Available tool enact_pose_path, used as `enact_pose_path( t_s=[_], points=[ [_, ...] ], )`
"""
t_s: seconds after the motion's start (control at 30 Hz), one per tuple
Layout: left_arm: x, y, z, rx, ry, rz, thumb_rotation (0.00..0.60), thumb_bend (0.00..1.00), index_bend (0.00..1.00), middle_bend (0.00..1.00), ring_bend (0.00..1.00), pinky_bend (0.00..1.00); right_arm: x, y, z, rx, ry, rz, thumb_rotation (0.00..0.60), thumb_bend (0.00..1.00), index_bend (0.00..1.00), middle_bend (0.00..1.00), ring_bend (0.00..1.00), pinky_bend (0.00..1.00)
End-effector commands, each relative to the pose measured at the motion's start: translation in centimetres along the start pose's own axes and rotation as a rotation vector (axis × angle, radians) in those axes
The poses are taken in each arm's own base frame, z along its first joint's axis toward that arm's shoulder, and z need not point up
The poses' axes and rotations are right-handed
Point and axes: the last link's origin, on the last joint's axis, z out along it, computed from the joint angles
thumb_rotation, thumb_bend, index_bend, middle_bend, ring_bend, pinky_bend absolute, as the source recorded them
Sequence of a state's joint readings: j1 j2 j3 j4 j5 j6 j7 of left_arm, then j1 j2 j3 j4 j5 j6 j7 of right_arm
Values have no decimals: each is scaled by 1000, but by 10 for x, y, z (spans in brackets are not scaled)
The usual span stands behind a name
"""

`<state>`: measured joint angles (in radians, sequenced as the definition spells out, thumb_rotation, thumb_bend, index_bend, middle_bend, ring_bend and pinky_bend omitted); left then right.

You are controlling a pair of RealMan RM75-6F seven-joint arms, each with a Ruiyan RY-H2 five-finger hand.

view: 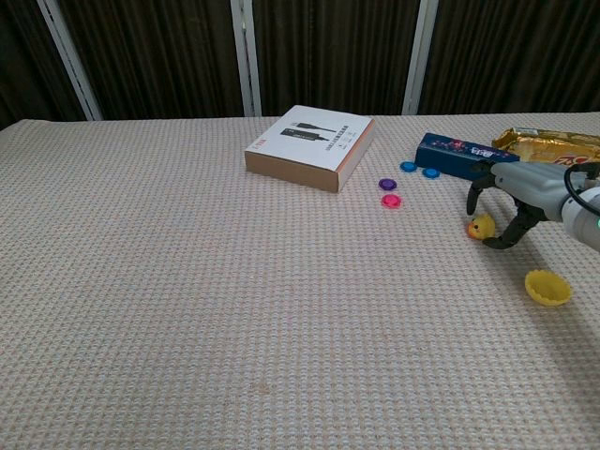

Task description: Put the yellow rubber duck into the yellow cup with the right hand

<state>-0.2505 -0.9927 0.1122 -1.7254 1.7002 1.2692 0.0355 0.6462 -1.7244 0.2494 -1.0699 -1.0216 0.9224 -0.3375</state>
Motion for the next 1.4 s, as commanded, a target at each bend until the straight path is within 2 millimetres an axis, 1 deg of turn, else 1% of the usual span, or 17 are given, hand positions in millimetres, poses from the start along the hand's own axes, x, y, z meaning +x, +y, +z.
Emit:
enact_pose_path(
  t_s=[0.03, 0.27, 0.63, 0.93, 1.1, 1.27, 1.4],
  points=[
    [0, 0, 0, 0, 0, 0, 600, 0, 0, 0, 0, 215, 0, -2, 0, 0, 3, -2, 600, 235, 406, 0, 0, 0],
    [0, 0, 0, -2, 0, -3, 600, 0, 0, 0, 0, 215, -1, 0, 0, -4, 9, -15, 600, 236, 457, 0, 0, 0],
    [0, 1, 0, -3, -1, -2, 600, 0, 0, 0, 0, 216, 1, 6, 0, -17, 16, -13, 600, 235, 488, 0, 0, 0],
    [0, 1, 0, -4, 0, 0, 600, 0, 0, 0, 0, 215, 15, 17, -4, -21, 54, -28, 600, 235, 488, 0, 0, 0],
    [1, 1, 0, -9, 5, 3, 600, 0, 0, 0, 0, 215, 27, 30, -17, -12, 81, -64, 600, 235, 488, 0, 0, 0],
    [2, 1, -1, -14, 19, 10, 600, 0, 0, 0, 0, 215, 36, 47, -42, 4, 95, -104, 600, 235, 489, 0, 0, 0],
    [3, 2, -2, -20, 27, 17, 600, 0, 0, 0, 0, 215, 40, 55, -58, -4, 108, -95, 600, 235, 489, 0, 0, 0]
  ],
)
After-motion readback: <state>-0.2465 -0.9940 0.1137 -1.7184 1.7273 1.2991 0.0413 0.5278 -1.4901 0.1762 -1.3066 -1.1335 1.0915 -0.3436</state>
